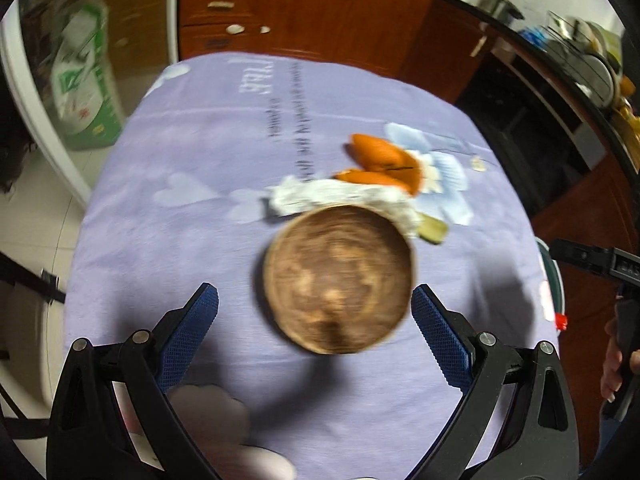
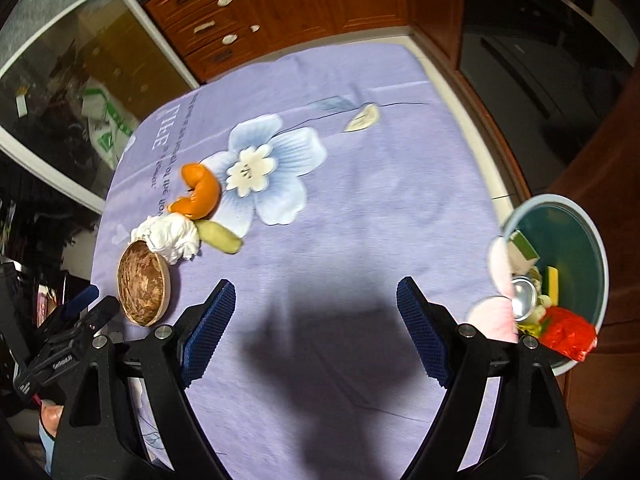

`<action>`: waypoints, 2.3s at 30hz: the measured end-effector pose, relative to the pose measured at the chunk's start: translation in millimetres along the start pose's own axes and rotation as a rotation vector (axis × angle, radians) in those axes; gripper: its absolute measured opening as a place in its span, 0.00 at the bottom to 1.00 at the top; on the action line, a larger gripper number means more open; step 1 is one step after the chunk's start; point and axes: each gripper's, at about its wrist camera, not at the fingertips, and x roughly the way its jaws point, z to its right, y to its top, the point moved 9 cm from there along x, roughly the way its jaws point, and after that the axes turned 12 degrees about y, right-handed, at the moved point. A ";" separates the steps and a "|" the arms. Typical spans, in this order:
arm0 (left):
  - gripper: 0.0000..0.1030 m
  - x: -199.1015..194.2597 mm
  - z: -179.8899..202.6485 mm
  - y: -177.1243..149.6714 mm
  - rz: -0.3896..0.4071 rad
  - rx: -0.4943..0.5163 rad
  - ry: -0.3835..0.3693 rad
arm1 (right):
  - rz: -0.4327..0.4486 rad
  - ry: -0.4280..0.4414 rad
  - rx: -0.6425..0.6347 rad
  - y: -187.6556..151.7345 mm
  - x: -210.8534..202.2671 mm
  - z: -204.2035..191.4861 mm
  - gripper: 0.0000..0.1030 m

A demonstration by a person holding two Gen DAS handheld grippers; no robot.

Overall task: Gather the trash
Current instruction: 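Move the left gripper toward the brown coconut shell while the right approaches the green peel, then grasp the brown coconut shell rim with the left gripper while the right grasps the green peel strip, then carry the shell and peel over the teal bin and open the left gripper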

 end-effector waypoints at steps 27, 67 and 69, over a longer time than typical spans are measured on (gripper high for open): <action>0.11 38.1 -25.0 -6.2 -0.038 0.068 -0.049 | -0.133 -0.066 -0.262 18.1 112.7 -58.7 0.58; 0.08 -32.0 80.0 3.5 0.096 0.212 0.025 | 0.064 0.042 -0.076 -10.4 -18.1 26.1 0.06; 0.08 -37.2 100.7 4.5 0.104 0.242 0.013 | 0.090 0.041 -0.056 -12.1 -32.5 40.2 0.06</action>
